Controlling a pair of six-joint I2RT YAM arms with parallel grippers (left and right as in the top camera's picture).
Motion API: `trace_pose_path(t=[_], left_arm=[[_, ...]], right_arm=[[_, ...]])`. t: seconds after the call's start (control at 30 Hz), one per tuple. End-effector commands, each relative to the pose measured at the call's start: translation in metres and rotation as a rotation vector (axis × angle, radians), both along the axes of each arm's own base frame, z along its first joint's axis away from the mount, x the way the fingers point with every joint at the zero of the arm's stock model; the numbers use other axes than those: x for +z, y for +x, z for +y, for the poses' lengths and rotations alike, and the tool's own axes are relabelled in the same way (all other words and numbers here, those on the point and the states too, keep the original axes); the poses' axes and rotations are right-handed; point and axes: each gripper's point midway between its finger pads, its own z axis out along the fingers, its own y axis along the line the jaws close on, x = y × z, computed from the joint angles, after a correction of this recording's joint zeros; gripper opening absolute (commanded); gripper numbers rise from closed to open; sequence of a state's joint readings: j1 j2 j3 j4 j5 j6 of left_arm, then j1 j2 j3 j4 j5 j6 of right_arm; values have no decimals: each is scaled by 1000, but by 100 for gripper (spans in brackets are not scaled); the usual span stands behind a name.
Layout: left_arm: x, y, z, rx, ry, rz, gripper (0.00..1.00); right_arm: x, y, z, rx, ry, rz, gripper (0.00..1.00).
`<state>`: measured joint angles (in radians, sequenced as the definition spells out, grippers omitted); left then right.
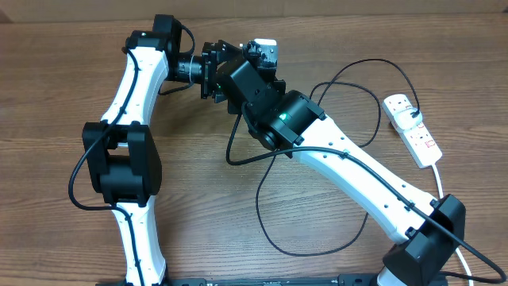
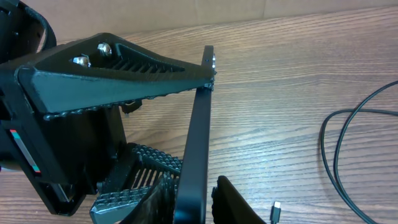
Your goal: Plug charger to phone and switch on socket
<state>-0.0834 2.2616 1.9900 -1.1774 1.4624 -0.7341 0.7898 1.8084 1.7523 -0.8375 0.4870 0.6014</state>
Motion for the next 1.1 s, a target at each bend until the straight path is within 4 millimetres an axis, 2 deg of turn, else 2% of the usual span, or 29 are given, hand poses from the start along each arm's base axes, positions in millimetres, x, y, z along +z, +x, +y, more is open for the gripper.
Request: trace_pose_path(t=[0.0, 0.57, 0.83, 0.9, 1.07], left_arm=[[13, 1, -4, -15, -53, -24, 72], [13, 1, -6, -18, -52, -24, 72], [13, 1, -6, -18, -52, -24, 73], [13, 1, -6, -18, -52, -24, 74], [13, 1, -5, -17, -52, -24, 76]], right_arm=[[12, 5, 0, -14, 14, -31, 22], [12, 4, -1, -14, 12, -29, 16], [12, 5, -1, -14, 12, -29, 9], [12, 5, -1, -14, 12, -30, 4], [12, 5, 0, -14, 13, -31, 4]])
